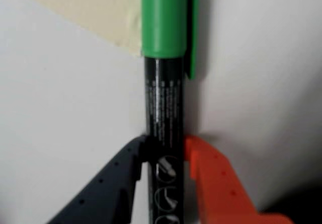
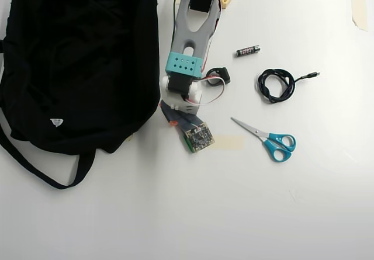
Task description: Put the green marker into the black bag
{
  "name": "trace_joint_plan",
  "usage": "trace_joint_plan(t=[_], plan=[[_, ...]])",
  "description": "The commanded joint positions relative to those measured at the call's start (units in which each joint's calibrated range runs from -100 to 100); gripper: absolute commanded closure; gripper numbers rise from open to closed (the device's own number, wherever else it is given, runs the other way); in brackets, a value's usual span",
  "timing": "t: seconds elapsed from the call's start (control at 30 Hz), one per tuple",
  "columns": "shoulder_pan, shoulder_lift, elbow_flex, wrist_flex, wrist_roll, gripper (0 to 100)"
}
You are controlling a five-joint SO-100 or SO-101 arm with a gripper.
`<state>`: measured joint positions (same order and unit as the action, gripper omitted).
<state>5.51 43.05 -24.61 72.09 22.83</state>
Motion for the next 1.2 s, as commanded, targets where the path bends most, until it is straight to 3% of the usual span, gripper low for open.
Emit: trace_joint_plan(t=[0.0, 0.2, 0.67, 0.97, 1.17], plan=[[-0.05, -1.3, -2.35, 0.09, -0.07, 98], [-0.42, -1.3, -6.12, 1.98, -0.23, 98], [-0.8, -1.3, -29.75, 22.91, -0.44, 98], [-0.8, -2.3, -40.8, 27.31, -7.15, 98], [-0.05, -7.69, -39.09, 27.48, -11.09, 98]])
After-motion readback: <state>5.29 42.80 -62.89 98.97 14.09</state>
